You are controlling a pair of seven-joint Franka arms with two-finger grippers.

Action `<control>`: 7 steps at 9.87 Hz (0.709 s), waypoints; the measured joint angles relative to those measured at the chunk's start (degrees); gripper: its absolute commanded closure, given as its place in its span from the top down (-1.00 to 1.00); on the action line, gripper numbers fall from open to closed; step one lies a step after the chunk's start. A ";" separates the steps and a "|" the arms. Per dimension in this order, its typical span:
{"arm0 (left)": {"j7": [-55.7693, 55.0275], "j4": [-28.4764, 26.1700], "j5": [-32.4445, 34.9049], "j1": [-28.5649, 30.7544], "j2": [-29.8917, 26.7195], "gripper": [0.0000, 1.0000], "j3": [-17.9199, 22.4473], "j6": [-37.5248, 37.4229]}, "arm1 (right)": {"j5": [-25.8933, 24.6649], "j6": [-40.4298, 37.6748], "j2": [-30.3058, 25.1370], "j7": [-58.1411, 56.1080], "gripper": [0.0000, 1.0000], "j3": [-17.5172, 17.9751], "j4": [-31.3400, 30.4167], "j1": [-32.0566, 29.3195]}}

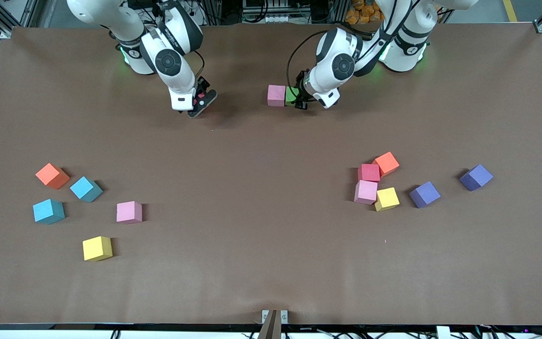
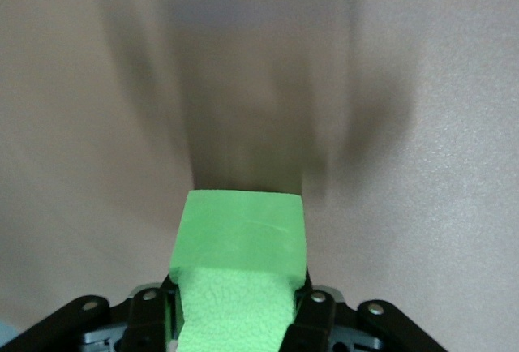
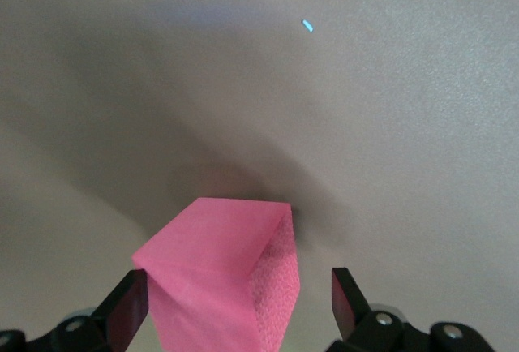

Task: Form number 2 with 11 blocks

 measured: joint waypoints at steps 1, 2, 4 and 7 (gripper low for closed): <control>0.00 0.00 0.00 -0.01 0.00 0.50 0.00 0.00 | 0.09 -0.09 0.00 0.00 1.00 0.00 0.01 0.00; 0.00 0.02 0.00 -0.04 0.10 0.51 0.01 0.00 | 0.14 -0.13 0.00 0.00 1.00 -0.02 0.02 0.00; 0.00 0.22 0.00 -0.05 0.32 0.51 0.01 0.08 | 0.67 -0.19 0.00 0.04 1.00 -0.11 0.09 0.00; 0.00 0.81 0.00 -0.05 0.32 0.51 0.01 0.11 | 1.38 -0.75 0.00 0.10 1.00 -0.21 0.39 0.00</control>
